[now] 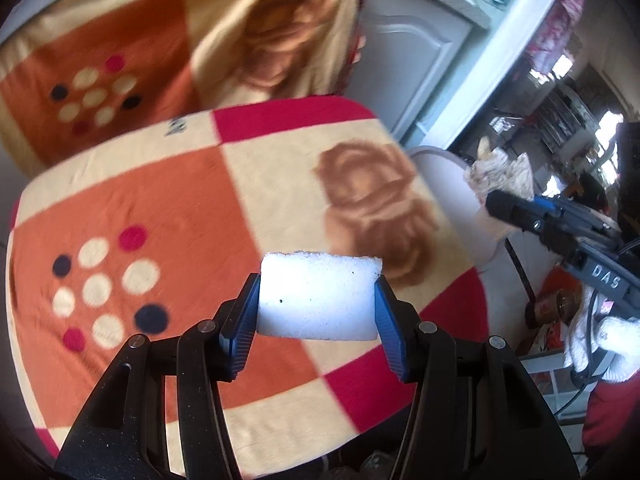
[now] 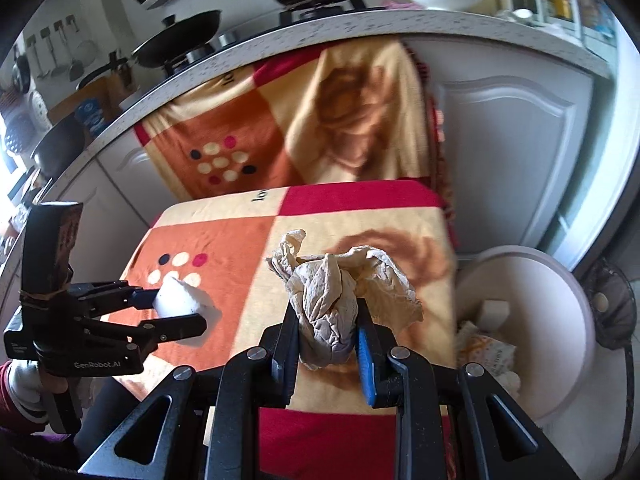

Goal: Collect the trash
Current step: 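Carry the foam block and crumpled paper over the white bin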

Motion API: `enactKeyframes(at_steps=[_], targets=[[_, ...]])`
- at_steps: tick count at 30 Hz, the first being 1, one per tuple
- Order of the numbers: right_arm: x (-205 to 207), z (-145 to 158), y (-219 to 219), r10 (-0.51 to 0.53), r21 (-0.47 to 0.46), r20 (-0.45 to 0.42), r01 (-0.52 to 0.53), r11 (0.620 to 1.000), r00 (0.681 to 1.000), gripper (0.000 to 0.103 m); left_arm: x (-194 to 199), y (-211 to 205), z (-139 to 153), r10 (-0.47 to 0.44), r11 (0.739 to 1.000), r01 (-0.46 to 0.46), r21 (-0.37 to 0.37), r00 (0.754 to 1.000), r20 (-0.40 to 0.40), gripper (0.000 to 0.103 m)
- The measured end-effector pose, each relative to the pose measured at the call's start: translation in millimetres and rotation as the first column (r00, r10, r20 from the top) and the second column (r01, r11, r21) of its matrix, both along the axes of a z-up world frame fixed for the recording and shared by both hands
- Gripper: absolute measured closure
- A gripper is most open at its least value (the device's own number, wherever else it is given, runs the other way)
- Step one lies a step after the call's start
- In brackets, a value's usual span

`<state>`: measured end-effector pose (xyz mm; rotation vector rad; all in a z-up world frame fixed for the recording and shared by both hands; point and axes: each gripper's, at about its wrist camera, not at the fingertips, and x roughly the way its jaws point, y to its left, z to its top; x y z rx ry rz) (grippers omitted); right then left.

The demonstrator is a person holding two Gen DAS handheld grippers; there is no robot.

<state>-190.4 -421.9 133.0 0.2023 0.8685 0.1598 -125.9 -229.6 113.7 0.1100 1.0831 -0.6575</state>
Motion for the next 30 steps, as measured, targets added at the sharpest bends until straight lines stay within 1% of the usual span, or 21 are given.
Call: enactKeyframes(at_steps=[10,18,30], targets=[[-25.9,-2.2,-48.7,-0.113,0.0,0.0,0.113,0.994,0.994,0.079,-2.7,-59.8,12.8,-0.079,0.997,0.079,-0.003,0.995,0.057,0.051],[-40.3,-5.3,-82.8,-0.193,0.0,-0.004,0.193,0.981,0.981,0.079,-0.1,-106.5,16.2,-0.126,0.992,0.126,0.002,0.988,0.092,0.051],[-51.1,-32.1,-134.9,-0.301,0.025,-0.06,0.303,0.953,0.952,0.079,-0.7,-179.3,9.5,-0.215,0.977,0.214,0.022,0.972,0.098,0.05]])
